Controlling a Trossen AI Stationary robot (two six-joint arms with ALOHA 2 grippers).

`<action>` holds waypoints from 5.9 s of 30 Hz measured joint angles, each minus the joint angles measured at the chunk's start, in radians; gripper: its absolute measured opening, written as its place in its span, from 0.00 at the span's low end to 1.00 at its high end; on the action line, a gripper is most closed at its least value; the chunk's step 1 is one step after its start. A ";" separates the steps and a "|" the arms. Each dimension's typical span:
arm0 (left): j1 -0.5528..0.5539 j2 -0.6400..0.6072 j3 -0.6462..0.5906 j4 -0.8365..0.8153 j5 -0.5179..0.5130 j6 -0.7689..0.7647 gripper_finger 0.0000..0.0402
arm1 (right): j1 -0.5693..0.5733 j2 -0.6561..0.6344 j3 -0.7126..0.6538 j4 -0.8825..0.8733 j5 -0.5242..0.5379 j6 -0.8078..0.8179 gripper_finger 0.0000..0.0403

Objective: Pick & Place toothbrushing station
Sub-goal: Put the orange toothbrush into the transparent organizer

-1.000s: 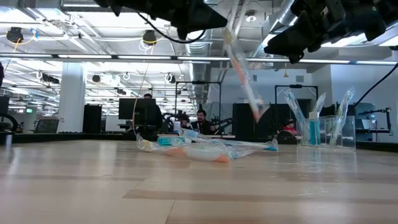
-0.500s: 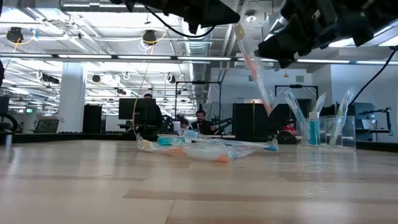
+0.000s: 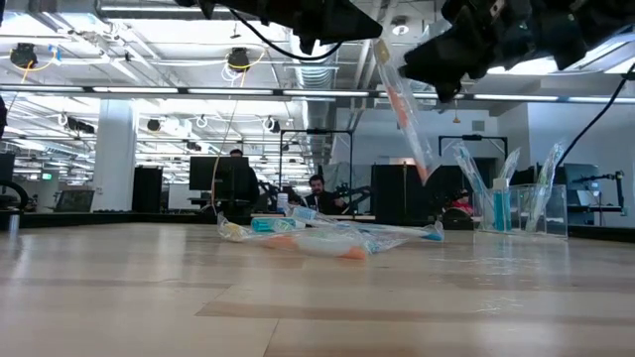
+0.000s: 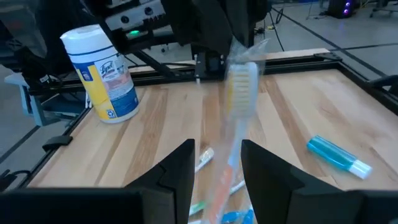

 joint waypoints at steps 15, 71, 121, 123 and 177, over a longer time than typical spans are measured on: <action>0.000 -0.001 0.000 -0.001 0.000 0.000 0.00 | 0.006 0.176 0.100 0.050 0.029 -0.001 0.26; -0.016 -0.107 -0.163 -0.006 -0.054 -0.091 0.12 | -0.153 0.044 0.103 -0.193 0.196 -0.070 0.00; -0.086 -0.106 -0.179 0.013 -0.054 -0.169 0.12 | -0.706 -0.482 -0.065 -0.536 0.457 -0.026 0.00; -0.086 -0.106 -0.179 0.013 -0.055 -0.169 0.12 | -0.721 -0.484 -0.065 -0.537 0.457 -0.027 0.00; -0.084 -0.106 -0.245 0.104 -0.055 -0.166 0.12 | -0.764 -0.482 -0.267 -0.439 0.446 0.055 0.00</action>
